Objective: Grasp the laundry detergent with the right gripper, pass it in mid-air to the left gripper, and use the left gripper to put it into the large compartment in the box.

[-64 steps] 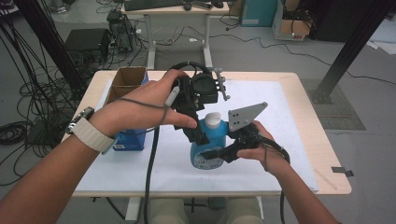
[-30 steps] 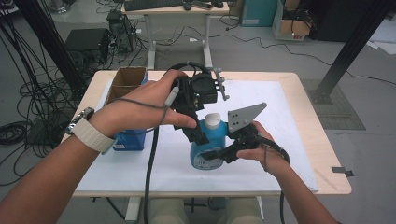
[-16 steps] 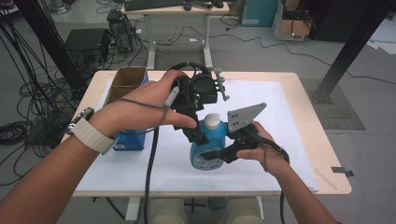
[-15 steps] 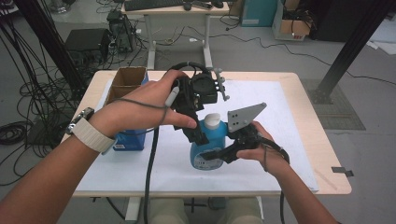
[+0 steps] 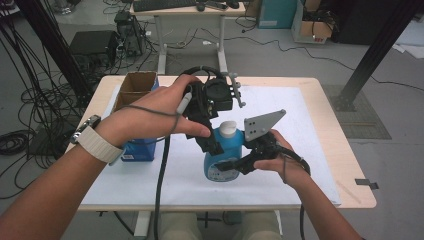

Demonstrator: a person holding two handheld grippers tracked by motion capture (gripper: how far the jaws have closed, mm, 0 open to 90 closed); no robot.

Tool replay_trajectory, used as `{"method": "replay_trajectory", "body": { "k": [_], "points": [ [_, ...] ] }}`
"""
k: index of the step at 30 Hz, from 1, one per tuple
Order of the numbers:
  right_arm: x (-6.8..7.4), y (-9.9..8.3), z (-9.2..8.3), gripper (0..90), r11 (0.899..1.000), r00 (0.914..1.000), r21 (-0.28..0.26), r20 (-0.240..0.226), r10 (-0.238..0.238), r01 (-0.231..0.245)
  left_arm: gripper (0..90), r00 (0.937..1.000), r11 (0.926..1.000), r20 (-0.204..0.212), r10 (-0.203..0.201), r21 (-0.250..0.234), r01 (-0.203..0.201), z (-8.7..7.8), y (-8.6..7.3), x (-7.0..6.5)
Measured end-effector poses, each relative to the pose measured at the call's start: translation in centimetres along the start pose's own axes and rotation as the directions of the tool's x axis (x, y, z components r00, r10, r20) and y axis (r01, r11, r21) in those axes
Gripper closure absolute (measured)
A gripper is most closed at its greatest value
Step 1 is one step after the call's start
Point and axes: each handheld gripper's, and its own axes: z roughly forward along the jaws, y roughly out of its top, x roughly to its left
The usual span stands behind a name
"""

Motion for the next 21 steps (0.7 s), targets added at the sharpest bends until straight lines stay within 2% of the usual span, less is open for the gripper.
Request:
{"method": "replay_trajectory", "body": {
  "k": [21],
  "points": [
    [-0.01, -0.07, 0.03, 42.9, 1.000, 1.0000, 0.000, 0.001, 0.003, -0.003, 7.4, 1.0000, 1.0000, 0.001, 0.000, -0.006, 0.000, -0.04, -0.02, 0.07]
  ]
}}
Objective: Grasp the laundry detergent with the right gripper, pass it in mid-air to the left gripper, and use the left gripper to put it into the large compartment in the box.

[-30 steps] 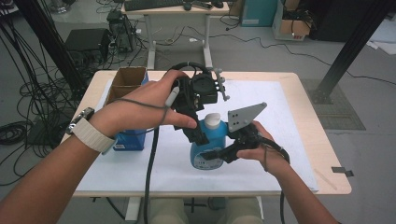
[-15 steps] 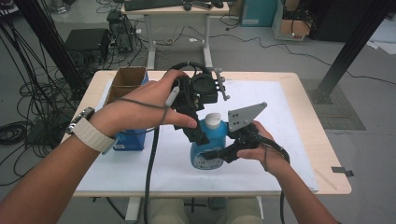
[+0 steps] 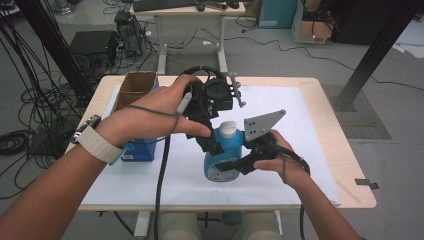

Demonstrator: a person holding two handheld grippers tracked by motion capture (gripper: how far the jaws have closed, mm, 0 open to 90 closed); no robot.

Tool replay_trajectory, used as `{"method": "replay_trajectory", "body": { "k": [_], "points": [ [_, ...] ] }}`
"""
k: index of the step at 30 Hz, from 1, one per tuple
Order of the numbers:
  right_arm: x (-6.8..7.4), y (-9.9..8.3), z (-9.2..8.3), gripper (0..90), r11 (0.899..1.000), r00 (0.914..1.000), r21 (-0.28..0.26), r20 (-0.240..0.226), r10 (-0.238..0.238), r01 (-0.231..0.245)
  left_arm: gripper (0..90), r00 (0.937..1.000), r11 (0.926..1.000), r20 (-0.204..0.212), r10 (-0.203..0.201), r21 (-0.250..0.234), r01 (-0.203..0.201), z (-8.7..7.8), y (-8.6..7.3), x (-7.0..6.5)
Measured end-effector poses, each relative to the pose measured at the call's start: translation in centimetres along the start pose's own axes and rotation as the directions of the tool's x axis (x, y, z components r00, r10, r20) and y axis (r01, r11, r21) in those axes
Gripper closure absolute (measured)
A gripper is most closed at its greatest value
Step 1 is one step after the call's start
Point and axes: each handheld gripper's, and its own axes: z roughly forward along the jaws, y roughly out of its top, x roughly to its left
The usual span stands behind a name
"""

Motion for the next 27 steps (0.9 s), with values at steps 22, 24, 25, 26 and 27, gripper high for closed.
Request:
{"method": "replay_trajectory", "body": {
  "k": [22, 24, 25, 26, 27],
  "points": [
    [-0.02, -0.04, 0.16, 42.8, 1.000, 1.0000, 0.000, -0.006, 0.003, -0.003, 7.7, 1.0000, 1.0000, -0.001, -0.003, -0.006, 0.003, 0.05, -0.06, 0.06],
    [-0.02, -0.02, 0.16, 42.8, 1.000, 1.0000, -0.001, -0.008, 0.004, -0.004, 7.7, 1.0000, 1.0000, -0.003, -0.003, -0.008, 0.003, 0.09, -0.06, 0.06],
    [-0.01, -0.01, 0.16, 42.9, 1.000, 1.0000, -0.001, -0.007, 0.004, -0.004, 7.7, 1.0000, 1.0000, -0.003, -0.001, -0.007, 0.000, 0.10, -0.05, 0.07],
    [-0.01, -0.01, 0.16, 42.9, 1.000, 1.0000, -0.001, -0.007, 0.004, -0.004, 7.7, 1.0000, 1.0000, -0.003, -0.002, -0.009, 0.002, 0.12, -0.04, 0.07],
    [0.00, 0.00, 0.16, 42.9, 1.000, 1.0000, -0.001, -0.009, 0.003, -0.003, 7.7, 1.0000, 0.9999, -0.004, -0.004, -0.010, 0.004, 0.16, -0.03, 0.05]
  ]
}}
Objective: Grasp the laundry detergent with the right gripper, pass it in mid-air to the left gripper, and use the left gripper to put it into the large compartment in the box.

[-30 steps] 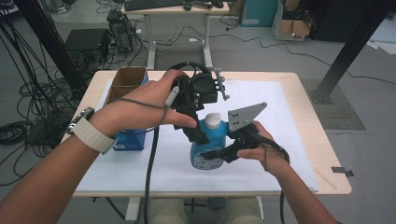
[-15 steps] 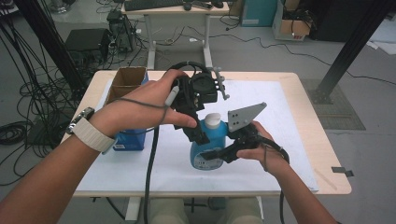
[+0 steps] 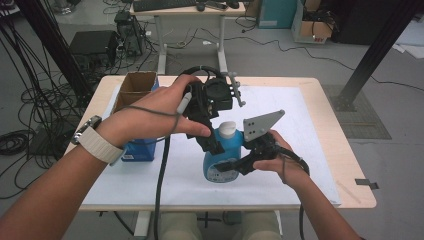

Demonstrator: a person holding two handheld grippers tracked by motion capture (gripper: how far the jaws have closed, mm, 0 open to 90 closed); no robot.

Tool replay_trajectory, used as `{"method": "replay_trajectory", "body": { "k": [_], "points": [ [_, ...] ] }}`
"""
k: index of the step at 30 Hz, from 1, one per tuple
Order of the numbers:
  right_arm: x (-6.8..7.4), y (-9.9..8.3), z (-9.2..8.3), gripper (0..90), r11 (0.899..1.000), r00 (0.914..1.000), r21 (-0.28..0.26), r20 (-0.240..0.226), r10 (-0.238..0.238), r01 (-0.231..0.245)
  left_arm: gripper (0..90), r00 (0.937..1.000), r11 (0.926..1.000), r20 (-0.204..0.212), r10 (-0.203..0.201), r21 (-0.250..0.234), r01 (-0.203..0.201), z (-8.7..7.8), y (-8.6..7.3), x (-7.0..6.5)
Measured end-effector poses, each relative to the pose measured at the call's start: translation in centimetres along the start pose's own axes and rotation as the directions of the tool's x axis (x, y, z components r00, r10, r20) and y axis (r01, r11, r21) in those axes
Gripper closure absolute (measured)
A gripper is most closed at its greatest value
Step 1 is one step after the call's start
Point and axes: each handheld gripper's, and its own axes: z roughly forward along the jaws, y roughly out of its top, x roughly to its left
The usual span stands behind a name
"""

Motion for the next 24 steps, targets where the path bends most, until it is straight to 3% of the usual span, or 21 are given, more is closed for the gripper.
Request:
{"method": "replay_trajectory", "body": {
  "k": [18, 24],
  "points": [
    [0.2, 0.1, -0.1, 42.9, 1.000, 0.9999, 0.002, 0.003, 0.017, -0.017, 7.7, 0.9999, 0.9998, -0.002, 0.013, 0.014, -0.013, 0.8, 0.8, 0.0],
    [0.1, 0.1, -0.1, 42.9, 1.000, 0.9997, 0.008, 0.019, -0.015, 0.015, 7.7, 0.9999, 0.9994, 0.002, 0.016, 0.031, -0.016, 1.7, 1.1, 0.1]
  ]
}}
